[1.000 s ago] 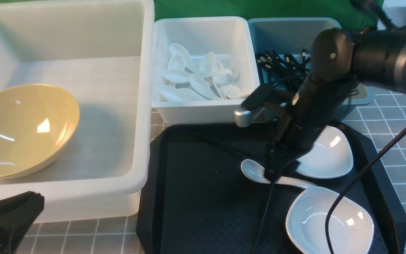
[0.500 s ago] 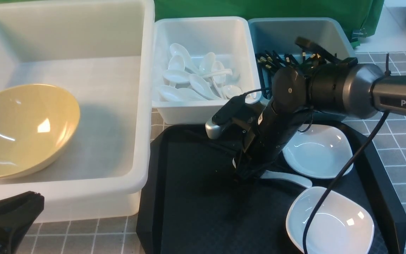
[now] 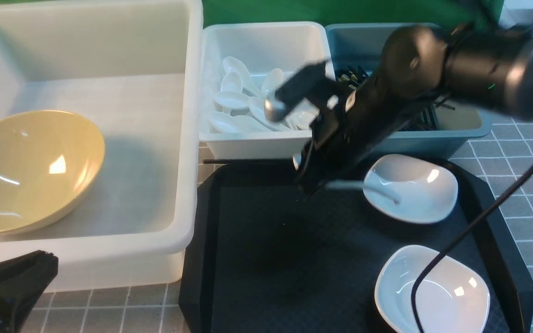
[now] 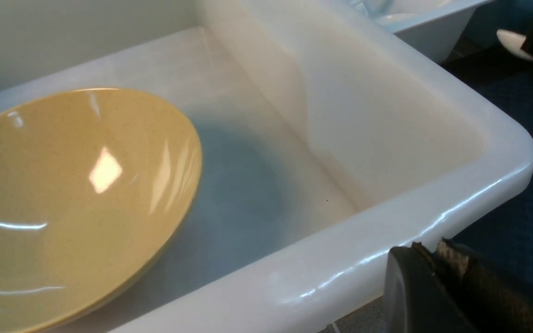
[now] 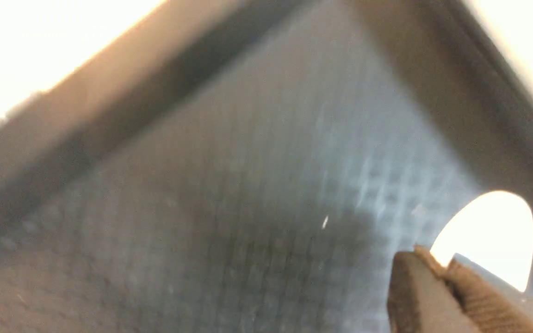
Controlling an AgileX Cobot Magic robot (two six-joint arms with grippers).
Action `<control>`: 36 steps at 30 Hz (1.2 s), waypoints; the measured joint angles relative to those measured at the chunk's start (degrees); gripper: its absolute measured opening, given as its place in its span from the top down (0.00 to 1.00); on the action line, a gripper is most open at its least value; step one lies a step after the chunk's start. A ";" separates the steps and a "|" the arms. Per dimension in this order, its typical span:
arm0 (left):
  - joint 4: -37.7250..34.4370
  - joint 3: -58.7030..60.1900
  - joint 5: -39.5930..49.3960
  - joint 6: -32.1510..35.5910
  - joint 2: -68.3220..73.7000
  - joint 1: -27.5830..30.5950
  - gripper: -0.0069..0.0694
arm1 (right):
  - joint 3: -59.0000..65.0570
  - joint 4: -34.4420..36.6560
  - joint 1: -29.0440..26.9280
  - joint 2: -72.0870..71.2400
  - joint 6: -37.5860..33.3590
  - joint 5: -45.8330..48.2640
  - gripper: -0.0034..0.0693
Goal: On grey table put chopsticks spoon bowls plates into blue grey white boxes.
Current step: 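Place the white spoon into the bin of spoons with the right gripper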
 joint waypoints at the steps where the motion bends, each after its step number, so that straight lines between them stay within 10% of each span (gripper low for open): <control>1: 0.00 0.00 -0.16 0.00 0.00 0.00 0.89 | -0.36 0.42 0.00 -1.10 -0.12 0.08 0.87; 16: -0.59 0.00 -0.59 0.00 0.00 0.00 0.89 | -3.80 20.25 0.00 0.30 -14.62 -9.37 0.87; 24: -1.32 0.00 -0.81 0.00 0.00 0.00 0.89 | -15.41 23.11 0.00 10.21 -18.02 -33.08 0.87; 36: -1.32 0.00 -0.81 0.00 0.00 0.00 0.89 | -20.77 23.18 0.00 17.76 -18.02 -31.31 0.87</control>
